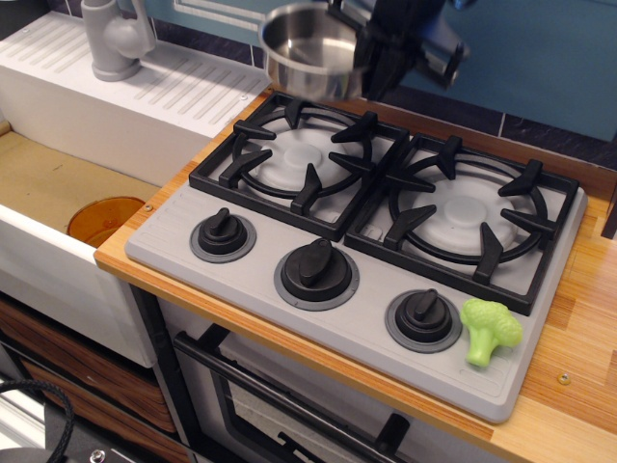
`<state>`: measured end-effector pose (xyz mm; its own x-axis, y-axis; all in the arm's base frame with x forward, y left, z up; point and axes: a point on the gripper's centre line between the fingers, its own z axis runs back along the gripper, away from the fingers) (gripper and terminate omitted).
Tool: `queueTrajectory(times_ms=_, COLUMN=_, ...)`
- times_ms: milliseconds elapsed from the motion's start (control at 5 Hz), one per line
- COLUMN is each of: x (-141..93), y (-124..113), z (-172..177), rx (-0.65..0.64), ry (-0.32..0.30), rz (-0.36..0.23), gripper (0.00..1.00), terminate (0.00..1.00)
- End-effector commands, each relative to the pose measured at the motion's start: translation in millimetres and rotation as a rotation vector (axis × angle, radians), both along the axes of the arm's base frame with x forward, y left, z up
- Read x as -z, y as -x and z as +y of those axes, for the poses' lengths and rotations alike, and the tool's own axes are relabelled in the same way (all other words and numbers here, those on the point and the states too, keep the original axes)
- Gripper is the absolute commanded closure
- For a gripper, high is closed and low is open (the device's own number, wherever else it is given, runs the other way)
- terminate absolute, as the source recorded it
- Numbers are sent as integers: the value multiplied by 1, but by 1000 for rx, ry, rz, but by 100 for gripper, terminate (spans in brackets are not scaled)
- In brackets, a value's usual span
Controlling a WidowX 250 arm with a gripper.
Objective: Put pot or pan on stove and put cauliflower in pot or pan
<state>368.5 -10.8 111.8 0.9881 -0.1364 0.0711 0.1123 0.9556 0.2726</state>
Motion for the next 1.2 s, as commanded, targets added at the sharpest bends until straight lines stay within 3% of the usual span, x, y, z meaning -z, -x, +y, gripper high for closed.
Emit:
queueTrajectory(times_ms=0, x=-53, y=0, z=-48, rx=-29, ry=15, rz=-74, gripper=100, terminate=0)
queueTrajectory(times_ms=600, x=-30, y=20, z=-110, rx=-72, ry=-5, rz=-91, gripper=100, terminate=0)
queueTrajectory(times_ms=1000, x=-9, y=13, z=-123, rx=-77, ry=-6, rz=-130, gripper=100, terminate=0)
